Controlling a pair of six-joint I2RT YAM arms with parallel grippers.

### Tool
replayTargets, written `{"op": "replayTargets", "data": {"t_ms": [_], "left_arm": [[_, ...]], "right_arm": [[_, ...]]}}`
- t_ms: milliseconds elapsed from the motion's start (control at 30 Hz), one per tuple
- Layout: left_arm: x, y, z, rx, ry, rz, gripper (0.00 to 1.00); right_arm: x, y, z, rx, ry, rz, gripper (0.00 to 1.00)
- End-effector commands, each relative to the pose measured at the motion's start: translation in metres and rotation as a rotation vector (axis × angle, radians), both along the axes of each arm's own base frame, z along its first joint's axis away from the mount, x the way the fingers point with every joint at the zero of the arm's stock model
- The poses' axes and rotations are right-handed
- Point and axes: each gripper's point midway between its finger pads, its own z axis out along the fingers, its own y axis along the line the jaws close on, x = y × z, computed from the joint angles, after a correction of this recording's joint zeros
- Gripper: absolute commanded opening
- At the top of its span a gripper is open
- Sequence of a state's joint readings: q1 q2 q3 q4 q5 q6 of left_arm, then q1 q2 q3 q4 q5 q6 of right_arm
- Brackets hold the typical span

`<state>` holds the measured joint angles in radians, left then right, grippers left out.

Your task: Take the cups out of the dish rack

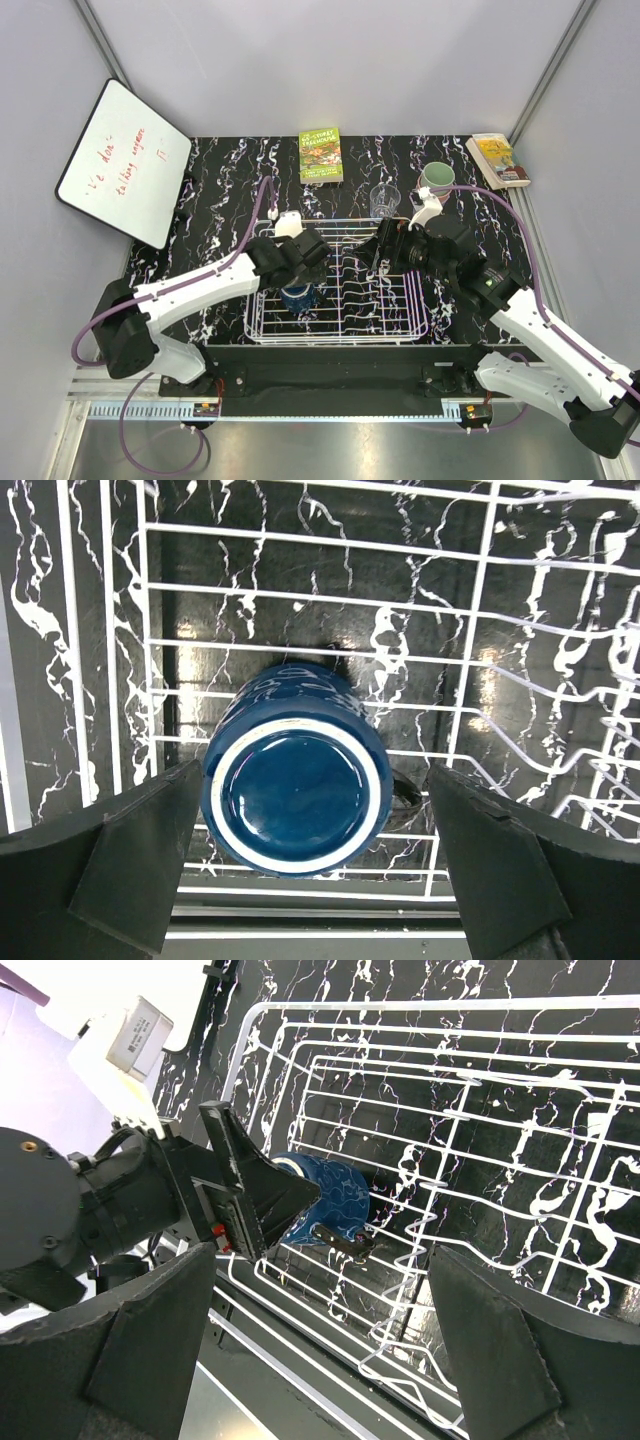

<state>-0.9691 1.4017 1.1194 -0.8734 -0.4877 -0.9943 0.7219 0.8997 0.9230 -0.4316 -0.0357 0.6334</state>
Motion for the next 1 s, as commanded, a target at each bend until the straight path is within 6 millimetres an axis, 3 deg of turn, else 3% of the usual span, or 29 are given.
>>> {"op": "replayTargets", "data": {"t_ms": [0,367,767,967], "left_arm": [[0.000,0.004,0.000,-0.015,-0.003,0.061,0.99],[-0.013,0.010,-0.022,-0.010,0.054,0.080,0.99],[-0.023,0.000,-0.049,-0.030,0.127,0.047,0.98],[-0.027,0.000,-0.051,-0.026,0.129,0.036,0.83]], "right_arm": [[0.002,0.001,0.005,0.008,-0.028,-0.007,0.95],[0.003,0.002,0.002,0.004,-0.019,-0.008,0.95],[0.004,0.002,-0.004,-0.008,-0.009,-0.012,0.95],[0.005,0.003,-0.004,-0.010,-0.009,-0.012,0.95]]}}
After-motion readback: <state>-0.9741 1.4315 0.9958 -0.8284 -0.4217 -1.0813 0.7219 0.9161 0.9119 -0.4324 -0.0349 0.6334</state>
